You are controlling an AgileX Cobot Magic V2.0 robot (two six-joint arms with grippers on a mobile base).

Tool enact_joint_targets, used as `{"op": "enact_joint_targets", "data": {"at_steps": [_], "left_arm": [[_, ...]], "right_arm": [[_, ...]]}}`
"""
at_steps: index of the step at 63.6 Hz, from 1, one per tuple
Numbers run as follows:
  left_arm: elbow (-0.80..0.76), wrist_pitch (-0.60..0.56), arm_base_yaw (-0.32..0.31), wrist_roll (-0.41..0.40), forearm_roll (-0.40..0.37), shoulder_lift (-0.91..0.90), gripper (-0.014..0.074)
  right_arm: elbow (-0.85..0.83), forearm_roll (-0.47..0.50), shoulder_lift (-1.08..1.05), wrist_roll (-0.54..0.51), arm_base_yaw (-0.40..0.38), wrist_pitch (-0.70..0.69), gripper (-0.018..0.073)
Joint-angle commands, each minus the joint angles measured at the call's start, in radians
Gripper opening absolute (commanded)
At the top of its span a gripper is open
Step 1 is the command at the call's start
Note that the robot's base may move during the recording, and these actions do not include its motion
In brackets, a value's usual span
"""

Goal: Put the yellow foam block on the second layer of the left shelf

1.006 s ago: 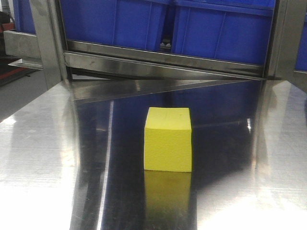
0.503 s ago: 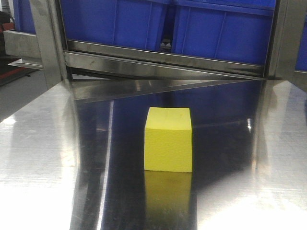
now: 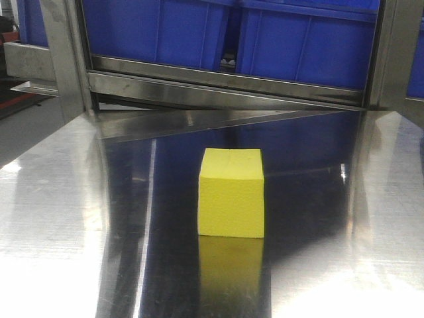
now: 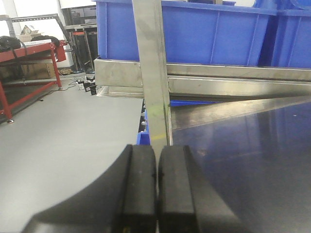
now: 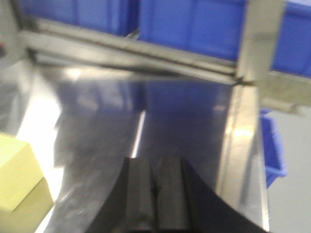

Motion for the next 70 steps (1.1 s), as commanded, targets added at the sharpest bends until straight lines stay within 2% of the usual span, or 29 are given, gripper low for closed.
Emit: {"op": "enact_joint_targets", "data": {"at_steps": [1,4,9,13,20,23,28,38,46,50,61,70], "left_arm": [[0.026,-0.083,-0.007,-0.003,-0.011,-0.021,0.0124],[0.026,-0.083,-0.007,-0.003,-0.011,-0.021,0.0124],[0.026,-0.083,-0.007,-0.003,-0.011,-0.021,0.0124],[0.026,-0.083,-0.007,-0.003,-0.011,-0.021,0.0124],[0.026,-0.083,-0.007,-0.003,-0.011,-0.021,0.0124],[0.026,-0.083,-0.007,-0.003,-0.011,-0.021,0.0124],[0.026,-0.083,-0.007,-0.003,-0.011,-0.021,0.0124],[0.026,-0.083,-0.007,-0.003,-0.011,-0.021,0.0124],[0.026,-0.083,-0.007,-0.003,-0.011,-0.021,0.0124],[0.026,-0.083,-0.007,-0.003,-0.011,-0.021,0.0124],[0.026,-0.083,-0.007,-0.003,-0.011,-0.021,0.0124],[0.026,-0.083,-0.007,-0.003,-0.011,-0.021,0.0124]], "right_arm": [[-0.076,-0.020,0.102,-0.005,0.064,-0.080,0.0049],[-0.100,-0.034,0.153,-0.005,0.100,-0.080,0.0062],[-0.139,-0.038,0.238,-0.005,0.155,-0.076,0.0137],[-0.166,-0.038,0.299,-0.005,0.197,-0.065,0.0228],[-0.204,-0.038,0.400,0.007,0.250,-0.053,0.0444],[-0.220,-0.038,0.439,0.031,0.265,-0.051,0.0536],[-0.253,-0.042,0.490,0.104,0.290,-0.022,0.0635],[-0.381,-0.092,0.614,0.317,0.336,0.167,0.0626],[-0.519,-0.161,0.725,0.557,0.385,0.378,0.0624],[-0.576,-0.180,0.774,0.638,0.412,0.435,0.0624],[-0.752,-0.181,0.931,0.795,0.479,0.593,0.0624],[-0.901,-0.178,1.052,0.812,0.512,0.711,0.0624]]}}
